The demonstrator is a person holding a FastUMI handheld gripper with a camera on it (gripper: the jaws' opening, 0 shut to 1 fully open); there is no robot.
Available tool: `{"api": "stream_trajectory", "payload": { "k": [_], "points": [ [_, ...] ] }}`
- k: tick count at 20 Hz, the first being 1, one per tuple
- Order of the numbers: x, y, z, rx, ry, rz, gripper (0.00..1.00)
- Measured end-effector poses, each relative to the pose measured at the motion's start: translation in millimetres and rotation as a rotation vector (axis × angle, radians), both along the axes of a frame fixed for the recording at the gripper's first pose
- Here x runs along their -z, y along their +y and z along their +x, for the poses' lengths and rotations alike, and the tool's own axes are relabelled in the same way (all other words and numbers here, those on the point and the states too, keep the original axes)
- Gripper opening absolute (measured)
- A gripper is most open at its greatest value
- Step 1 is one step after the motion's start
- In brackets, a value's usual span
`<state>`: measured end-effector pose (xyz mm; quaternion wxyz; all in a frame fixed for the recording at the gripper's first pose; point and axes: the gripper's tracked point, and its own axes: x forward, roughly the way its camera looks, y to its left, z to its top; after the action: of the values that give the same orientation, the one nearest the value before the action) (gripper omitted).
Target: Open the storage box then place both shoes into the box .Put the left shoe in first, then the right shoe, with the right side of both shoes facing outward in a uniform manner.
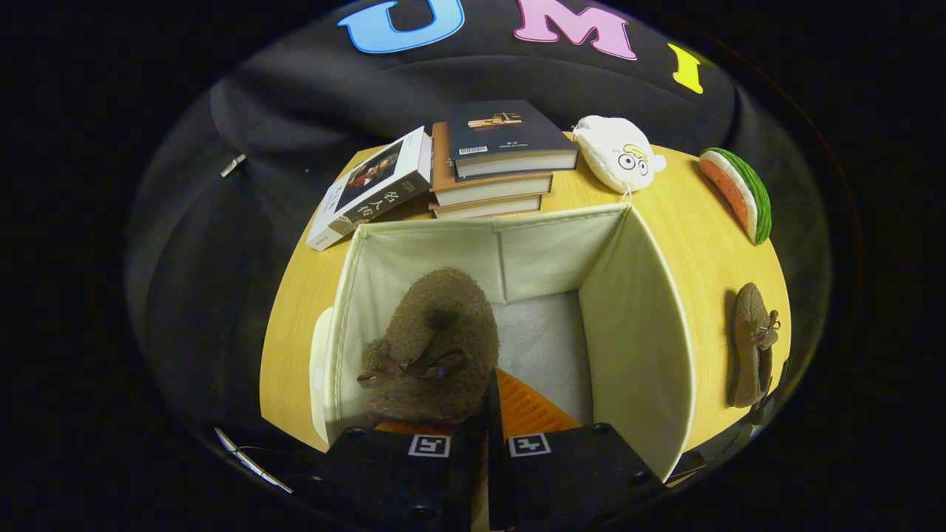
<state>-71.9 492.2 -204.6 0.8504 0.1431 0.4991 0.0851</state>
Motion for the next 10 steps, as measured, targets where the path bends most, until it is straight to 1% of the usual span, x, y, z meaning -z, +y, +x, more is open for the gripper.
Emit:
{"api": "stream_trajectory", "payload": {
  "k": [1, 3, 5, 7, 8, 10],
  "points": [
    [1, 4, -1, -0.004, 0.009, 0.018, 0.14],
    [2, 12, -5, -0.03, 0.033, 0.065, 0.18],
    [-2, 22, -8, -0.063, 0.044, 0.122, 0.29],
    [-9, 36, -11, -0.11, 0.032, 0.171, 0.53],
    [-10, 32, -12, -0.134, 0.015, 0.15, 0.67],
    [-12, 30, -11, -0.154, -0.01, 0.14, 0.96]
  ]
}}
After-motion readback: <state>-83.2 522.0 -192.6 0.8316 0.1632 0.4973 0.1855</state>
